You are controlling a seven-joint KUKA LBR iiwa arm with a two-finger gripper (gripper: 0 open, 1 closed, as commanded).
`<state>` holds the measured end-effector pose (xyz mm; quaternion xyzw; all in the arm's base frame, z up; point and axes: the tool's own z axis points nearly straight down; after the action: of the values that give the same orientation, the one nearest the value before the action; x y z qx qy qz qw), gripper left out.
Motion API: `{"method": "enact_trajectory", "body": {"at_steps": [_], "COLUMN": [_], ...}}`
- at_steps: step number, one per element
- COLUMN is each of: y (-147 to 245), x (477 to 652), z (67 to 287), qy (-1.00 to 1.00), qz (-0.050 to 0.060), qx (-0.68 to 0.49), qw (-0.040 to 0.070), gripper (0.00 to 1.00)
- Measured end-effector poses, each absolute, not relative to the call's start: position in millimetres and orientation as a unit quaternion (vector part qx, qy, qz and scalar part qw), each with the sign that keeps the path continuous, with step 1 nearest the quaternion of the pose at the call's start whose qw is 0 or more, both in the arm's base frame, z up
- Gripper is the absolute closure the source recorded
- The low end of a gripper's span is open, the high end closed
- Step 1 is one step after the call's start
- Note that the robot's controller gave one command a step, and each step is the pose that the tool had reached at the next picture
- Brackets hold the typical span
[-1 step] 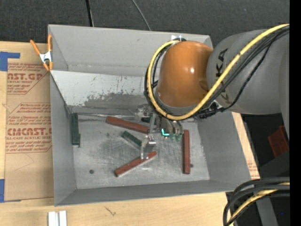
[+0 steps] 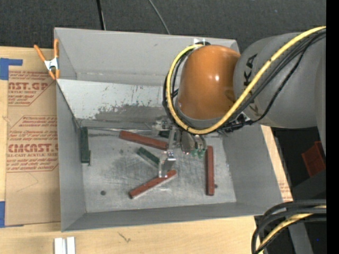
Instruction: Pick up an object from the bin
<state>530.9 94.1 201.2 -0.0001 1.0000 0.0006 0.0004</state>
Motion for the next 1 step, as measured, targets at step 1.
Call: {"method": "enact_trajectory", "body": {"at_steps": [1], "y": [93.1], "x": [514.5], "z": [133.4], "qy": [0.999], "qz": [0.0], "qx": [-0.049], "qw": [0.002], "gripper": [0.0]}}
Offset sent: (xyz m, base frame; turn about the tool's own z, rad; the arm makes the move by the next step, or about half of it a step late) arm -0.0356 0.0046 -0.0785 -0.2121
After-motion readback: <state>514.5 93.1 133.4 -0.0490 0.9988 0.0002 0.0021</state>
